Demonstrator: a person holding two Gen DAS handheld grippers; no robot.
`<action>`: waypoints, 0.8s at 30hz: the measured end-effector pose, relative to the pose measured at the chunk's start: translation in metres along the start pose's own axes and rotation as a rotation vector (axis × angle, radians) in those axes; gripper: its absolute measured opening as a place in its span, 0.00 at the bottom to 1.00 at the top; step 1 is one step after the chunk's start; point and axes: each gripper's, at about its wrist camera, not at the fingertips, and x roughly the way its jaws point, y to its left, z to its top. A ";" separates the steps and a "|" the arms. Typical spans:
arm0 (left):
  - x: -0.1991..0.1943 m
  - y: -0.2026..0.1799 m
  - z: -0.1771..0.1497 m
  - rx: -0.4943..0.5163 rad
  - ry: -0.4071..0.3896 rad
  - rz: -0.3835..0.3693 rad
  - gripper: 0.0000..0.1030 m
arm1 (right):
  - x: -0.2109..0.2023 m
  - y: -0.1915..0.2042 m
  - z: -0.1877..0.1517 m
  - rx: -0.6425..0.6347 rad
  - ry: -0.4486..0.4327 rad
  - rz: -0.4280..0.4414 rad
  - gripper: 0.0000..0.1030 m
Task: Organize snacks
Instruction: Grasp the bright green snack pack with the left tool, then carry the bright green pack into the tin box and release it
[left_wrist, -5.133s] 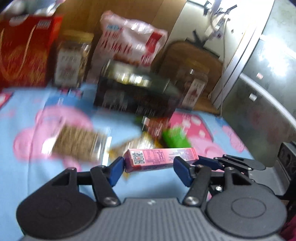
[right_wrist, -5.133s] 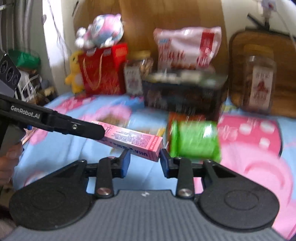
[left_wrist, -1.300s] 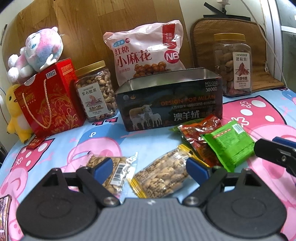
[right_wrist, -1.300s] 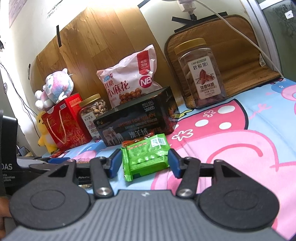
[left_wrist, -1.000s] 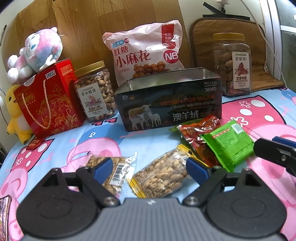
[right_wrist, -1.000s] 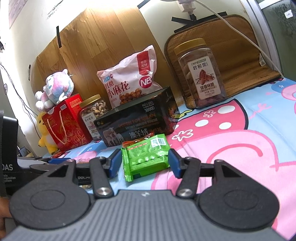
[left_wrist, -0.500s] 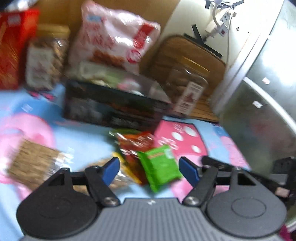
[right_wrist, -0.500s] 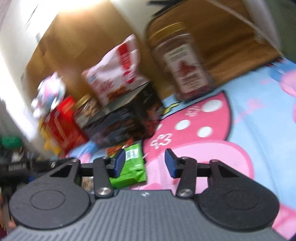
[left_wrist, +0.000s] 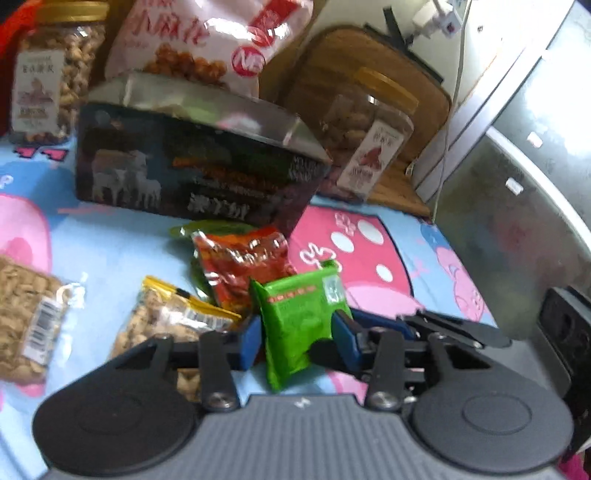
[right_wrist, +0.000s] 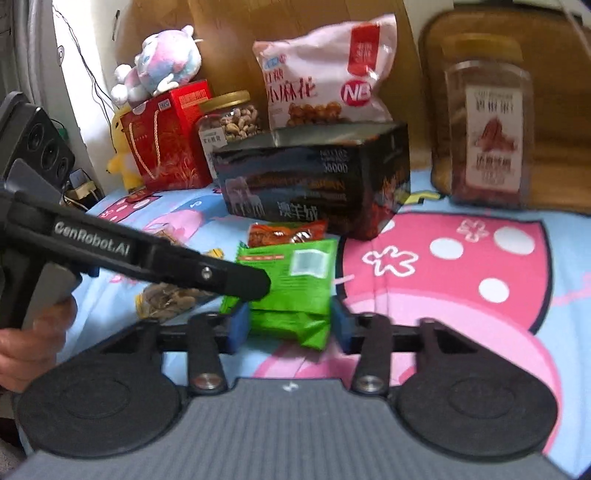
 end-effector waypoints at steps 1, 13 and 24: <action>-0.007 -0.001 0.002 0.009 -0.021 -0.005 0.39 | -0.002 0.002 0.003 -0.004 -0.016 -0.008 0.29; -0.058 -0.002 0.089 0.135 -0.301 0.036 0.40 | 0.006 0.031 0.085 -0.077 -0.315 -0.072 0.27; 0.015 0.030 0.120 0.093 -0.243 0.131 0.40 | 0.077 -0.002 0.098 0.002 -0.244 -0.159 0.30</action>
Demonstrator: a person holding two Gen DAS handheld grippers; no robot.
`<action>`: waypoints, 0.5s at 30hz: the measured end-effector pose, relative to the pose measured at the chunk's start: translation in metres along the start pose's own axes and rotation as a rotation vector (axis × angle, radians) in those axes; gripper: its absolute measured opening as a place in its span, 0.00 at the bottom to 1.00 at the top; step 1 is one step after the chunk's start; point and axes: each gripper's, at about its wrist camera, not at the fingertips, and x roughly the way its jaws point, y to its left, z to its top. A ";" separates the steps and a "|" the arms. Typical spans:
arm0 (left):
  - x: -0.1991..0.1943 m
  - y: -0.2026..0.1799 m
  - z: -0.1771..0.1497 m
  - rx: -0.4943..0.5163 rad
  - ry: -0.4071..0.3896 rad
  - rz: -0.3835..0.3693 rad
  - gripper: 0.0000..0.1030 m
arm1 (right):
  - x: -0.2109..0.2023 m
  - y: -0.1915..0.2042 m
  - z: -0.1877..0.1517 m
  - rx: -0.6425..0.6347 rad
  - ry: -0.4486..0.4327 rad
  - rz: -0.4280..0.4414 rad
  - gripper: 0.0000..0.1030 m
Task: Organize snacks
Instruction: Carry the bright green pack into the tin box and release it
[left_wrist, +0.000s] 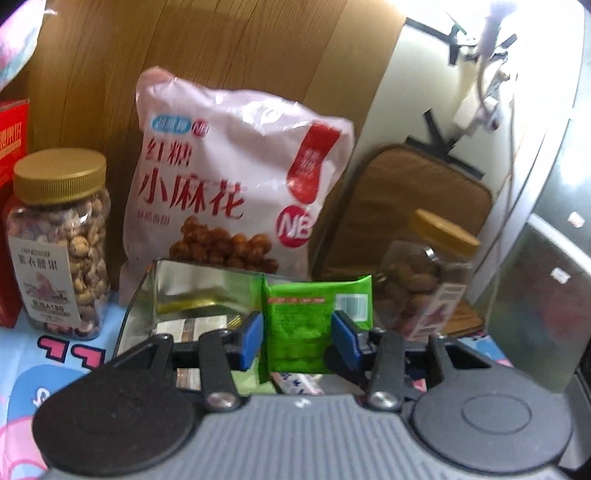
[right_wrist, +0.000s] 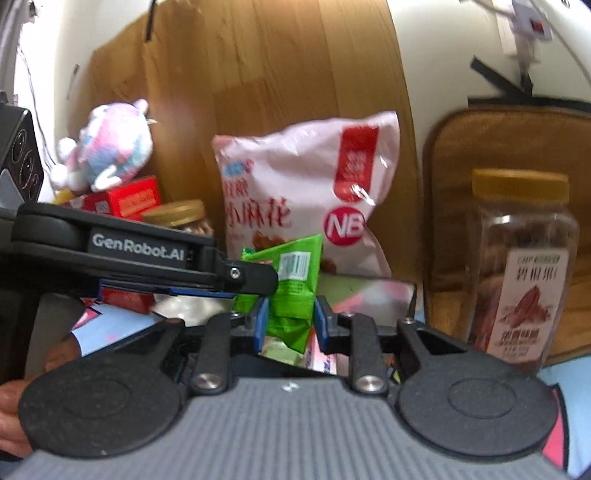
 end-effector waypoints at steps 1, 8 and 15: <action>0.002 0.001 -0.003 0.001 0.003 0.009 0.42 | 0.001 -0.001 -0.002 0.007 0.008 -0.005 0.32; -0.028 0.010 -0.013 -0.021 -0.013 0.025 0.48 | -0.029 0.002 -0.007 0.044 -0.034 -0.029 0.42; -0.115 0.063 -0.051 -0.092 -0.046 0.043 0.48 | -0.078 0.022 -0.041 0.198 0.112 0.222 0.43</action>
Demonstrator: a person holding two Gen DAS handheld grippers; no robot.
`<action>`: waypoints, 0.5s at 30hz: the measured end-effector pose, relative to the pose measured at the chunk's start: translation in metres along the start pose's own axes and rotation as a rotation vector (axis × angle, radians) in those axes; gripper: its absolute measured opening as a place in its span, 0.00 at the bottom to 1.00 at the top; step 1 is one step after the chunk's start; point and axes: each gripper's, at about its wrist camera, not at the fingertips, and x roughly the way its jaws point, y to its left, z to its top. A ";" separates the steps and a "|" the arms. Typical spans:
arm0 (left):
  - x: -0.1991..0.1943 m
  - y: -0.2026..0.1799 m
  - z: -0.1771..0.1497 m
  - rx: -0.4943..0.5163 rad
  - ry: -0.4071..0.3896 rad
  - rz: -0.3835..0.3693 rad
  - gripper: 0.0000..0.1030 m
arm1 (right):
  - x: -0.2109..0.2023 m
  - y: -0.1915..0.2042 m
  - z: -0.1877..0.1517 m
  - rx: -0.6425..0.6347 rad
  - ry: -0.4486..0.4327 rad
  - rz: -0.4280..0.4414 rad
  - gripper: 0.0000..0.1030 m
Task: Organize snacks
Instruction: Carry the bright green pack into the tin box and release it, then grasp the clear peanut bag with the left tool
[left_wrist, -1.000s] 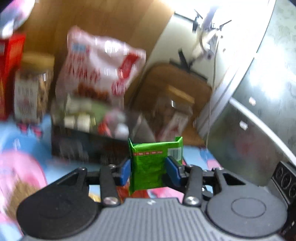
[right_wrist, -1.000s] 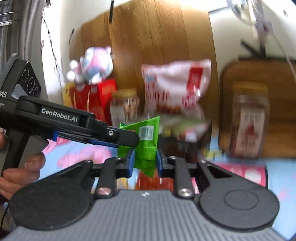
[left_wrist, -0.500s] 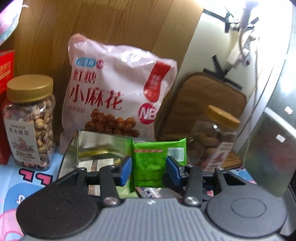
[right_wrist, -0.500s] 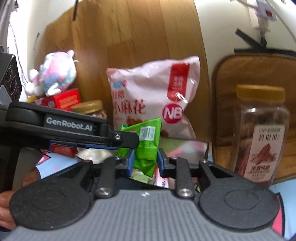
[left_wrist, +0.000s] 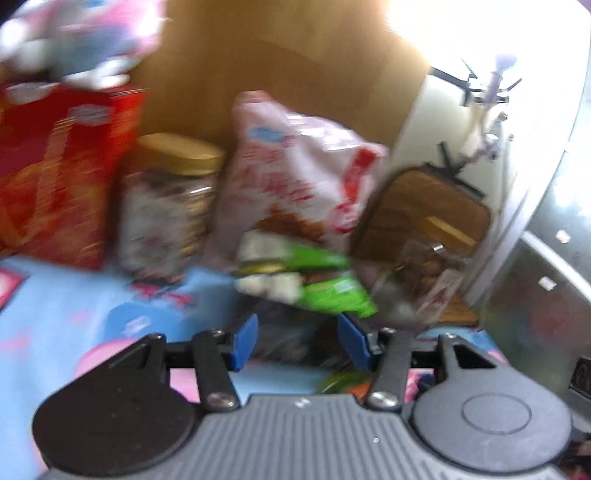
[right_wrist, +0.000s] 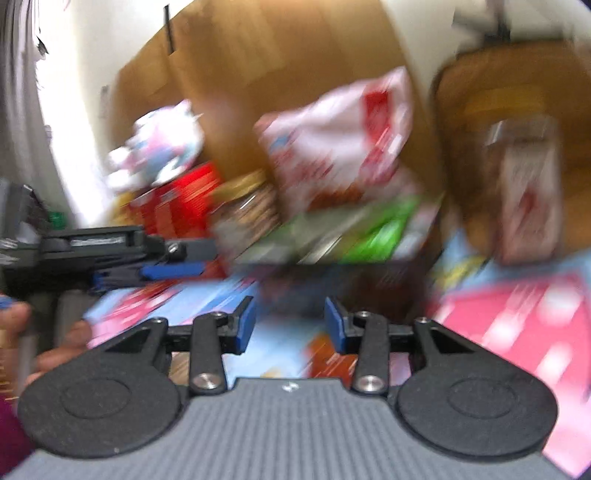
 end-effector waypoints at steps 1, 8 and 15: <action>-0.008 0.011 -0.008 -0.005 0.011 0.039 0.48 | 0.001 0.005 -0.009 0.018 0.036 0.035 0.43; -0.019 0.044 -0.045 -0.033 0.105 0.142 0.62 | 0.033 0.069 -0.043 -0.164 0.192 0.052 0.46; -0.012 0.043 -0.052 0.059 0.050 0.263 0.89 | 0.081 0.088 -0.035 -0.233 0.266 -0.018 0.70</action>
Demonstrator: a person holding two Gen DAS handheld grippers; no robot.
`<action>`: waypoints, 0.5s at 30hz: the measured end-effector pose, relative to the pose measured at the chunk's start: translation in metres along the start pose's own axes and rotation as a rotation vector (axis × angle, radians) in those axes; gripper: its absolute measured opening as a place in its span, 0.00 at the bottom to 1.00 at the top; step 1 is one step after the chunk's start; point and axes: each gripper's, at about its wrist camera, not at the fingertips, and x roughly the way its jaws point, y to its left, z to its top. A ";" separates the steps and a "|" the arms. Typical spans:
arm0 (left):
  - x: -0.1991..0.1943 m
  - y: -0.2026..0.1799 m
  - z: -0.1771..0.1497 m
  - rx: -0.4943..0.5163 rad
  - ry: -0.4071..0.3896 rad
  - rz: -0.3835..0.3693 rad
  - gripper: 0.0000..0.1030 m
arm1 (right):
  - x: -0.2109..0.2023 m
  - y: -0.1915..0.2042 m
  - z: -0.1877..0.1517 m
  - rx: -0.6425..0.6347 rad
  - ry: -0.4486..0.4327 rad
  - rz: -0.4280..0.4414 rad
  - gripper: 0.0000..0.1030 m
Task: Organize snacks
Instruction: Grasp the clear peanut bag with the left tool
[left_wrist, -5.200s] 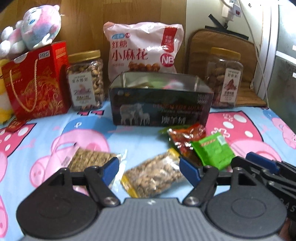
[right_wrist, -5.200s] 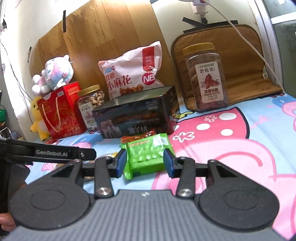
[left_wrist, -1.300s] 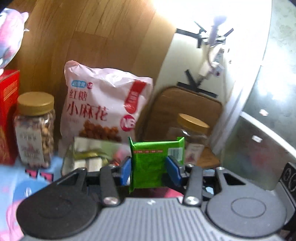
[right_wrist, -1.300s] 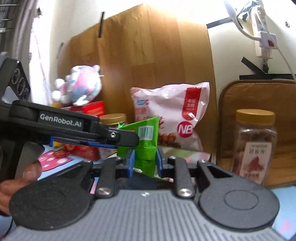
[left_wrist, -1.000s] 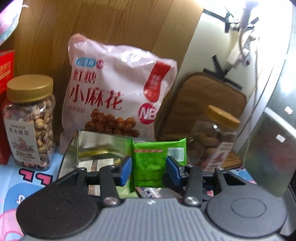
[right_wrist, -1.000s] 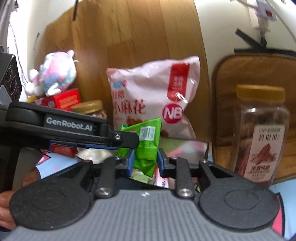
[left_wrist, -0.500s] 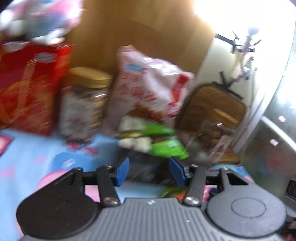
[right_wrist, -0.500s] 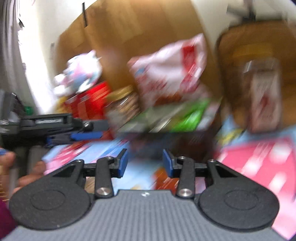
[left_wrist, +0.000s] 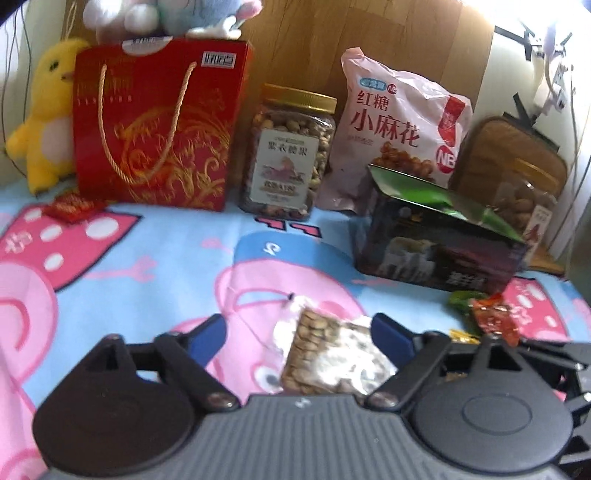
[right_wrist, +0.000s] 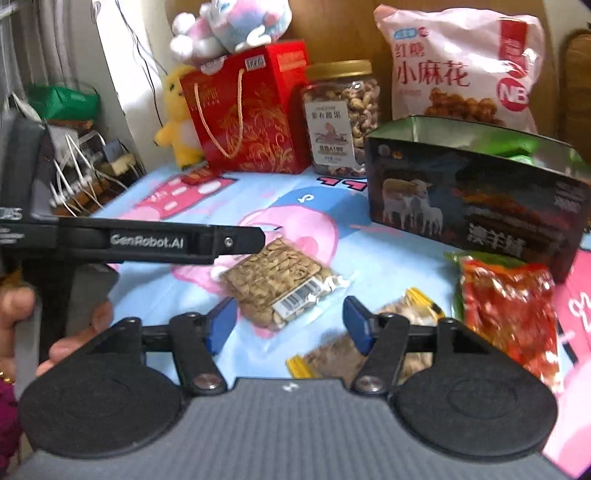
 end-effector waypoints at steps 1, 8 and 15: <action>0.001 -0.002 0.000 0.012 -0.008 0.005 0.89 | 0.006 0.003 0.001 -0.021 0.008 -0.017 0.74; 0.017 -0.012 -0.013 0.052 0.043 -0.046 0.64 | 0.026 0.012 -0.003 -0.127 0.012 -0.074 0.61; 0.006 -0.009 -0.015 -0.001 0.053 -0.110 0.54 | 0.008 0.008 -0.008 -0.063 -0.048 -0.099 0.24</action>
